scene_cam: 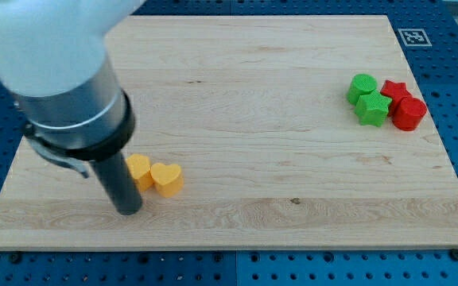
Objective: Point your arm to the yellow heart
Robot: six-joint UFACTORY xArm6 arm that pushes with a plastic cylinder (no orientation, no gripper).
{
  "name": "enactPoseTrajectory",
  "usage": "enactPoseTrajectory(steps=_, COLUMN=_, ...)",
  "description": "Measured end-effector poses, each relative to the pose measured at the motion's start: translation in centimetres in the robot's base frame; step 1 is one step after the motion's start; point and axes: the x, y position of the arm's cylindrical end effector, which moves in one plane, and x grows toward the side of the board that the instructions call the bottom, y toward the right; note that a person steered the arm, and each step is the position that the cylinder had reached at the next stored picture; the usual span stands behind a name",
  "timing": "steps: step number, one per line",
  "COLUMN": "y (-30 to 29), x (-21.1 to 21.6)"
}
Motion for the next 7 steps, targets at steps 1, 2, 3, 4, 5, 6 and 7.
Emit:
enactPoseTrajectory(steps=1, y=3.0, x=-0.8)
enactPoseTrajectory(steps=2, y=3.9, x=-2.0)
enactPoseTrajectory(steps=3, y=5.5, x=-2.2)
enactPoseTrajectory(steps=4, y=9.3, x=-2.6)
enactPoseTrajectory(steps=5, y=11.8, x=-7.8)
enactPoseTrajectory(steps=6, y=11.1, x=-10.3)
enactPoseTrajectory(steps=7, y=6.0, x=-9.2)
